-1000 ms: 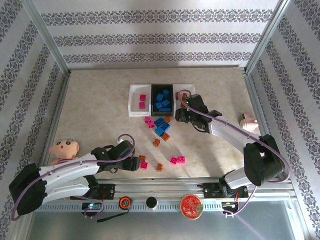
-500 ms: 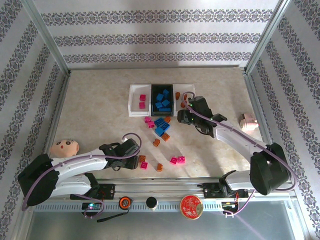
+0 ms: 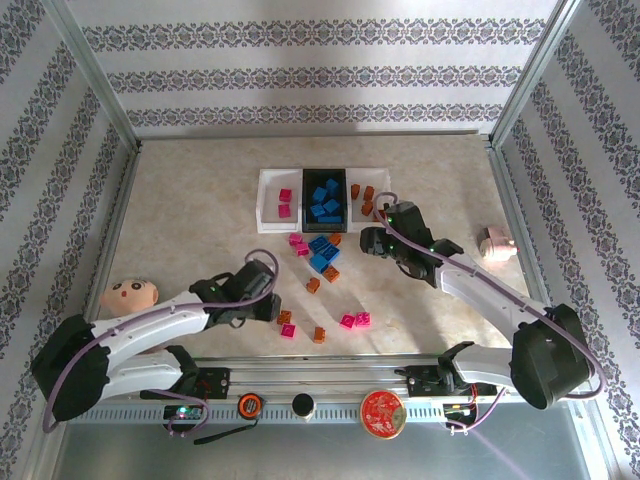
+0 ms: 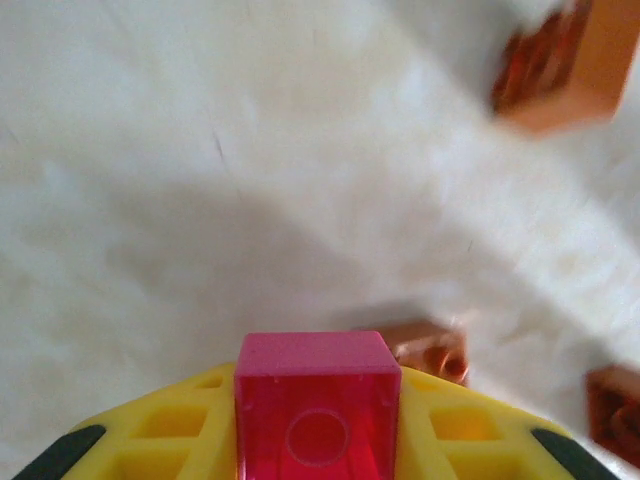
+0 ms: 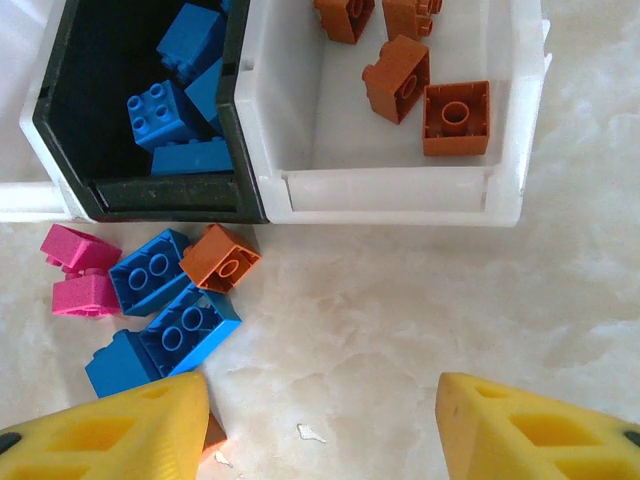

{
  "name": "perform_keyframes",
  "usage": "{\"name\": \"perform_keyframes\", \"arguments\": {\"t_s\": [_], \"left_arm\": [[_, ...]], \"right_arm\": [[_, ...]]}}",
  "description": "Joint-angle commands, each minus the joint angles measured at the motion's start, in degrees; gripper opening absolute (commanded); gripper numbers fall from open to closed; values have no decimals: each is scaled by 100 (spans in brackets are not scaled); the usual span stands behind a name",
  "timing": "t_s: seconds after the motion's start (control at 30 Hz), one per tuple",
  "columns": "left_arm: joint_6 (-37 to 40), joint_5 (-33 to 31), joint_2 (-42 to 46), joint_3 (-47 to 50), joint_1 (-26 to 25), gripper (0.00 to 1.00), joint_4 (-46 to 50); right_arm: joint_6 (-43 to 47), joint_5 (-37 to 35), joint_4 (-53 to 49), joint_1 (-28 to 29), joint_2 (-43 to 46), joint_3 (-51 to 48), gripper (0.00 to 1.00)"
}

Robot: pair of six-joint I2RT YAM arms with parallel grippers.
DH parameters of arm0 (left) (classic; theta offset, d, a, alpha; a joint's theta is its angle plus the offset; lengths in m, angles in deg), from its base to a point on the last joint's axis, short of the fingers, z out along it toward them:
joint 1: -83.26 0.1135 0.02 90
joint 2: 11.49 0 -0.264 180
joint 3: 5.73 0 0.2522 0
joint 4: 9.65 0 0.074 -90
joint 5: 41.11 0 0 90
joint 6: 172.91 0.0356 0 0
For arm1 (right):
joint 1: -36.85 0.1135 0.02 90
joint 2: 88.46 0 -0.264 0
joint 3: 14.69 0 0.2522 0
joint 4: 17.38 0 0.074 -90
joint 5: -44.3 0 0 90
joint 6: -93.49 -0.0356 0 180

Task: Sort the legos into containers by color
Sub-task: Pick up the lego from the middle-left of the table, then place the lego in the container.

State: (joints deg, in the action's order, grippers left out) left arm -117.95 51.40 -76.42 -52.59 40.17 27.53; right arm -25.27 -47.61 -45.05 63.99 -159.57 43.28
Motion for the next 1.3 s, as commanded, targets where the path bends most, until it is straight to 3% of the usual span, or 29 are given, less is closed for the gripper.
{"name": "perform_keyframes", "arguments": {"t_s": [0.0, 0.23, 0.47, 0.6, 0.7, 0.77, 0.97, 1.27], "left_arm": [[520, -96, 38, -555, 508, 28, -558], [595, 89, -1687, -1814, 1694, 25, -1811], [755, -243, -3453, -3680, 2089, 25, -1531], [745, -307, -4169, -4464, 2233, 31, -1161], [764, -312, -4440, -4832, 2277, 44, -977], [786, -284, -4453, -4965, 2272, 54, -920], [687, -10, -3843, -4677, 2271, 64, -1106], [133, 778, -1703, -2407, 2139, 80, -2128]], "right_arm": [[-116, -77, 11, 21, 167, -152, 62], [-186, -127, 17, 97, 311, -353, 63], [-291, -167, -46, 201, 779, -808, 63], [-372, -131, -30, 395, 984, -1106, 63], [-384, 10, -78, 513, 1095, -1291, 64], [-418, 96, -143, 576, 1151, -1415, 65], [-561, 180, -376, 739, 1392, -1646, 65], [-906, 570, -671, 1153, 1650, -1923, 66]]}}
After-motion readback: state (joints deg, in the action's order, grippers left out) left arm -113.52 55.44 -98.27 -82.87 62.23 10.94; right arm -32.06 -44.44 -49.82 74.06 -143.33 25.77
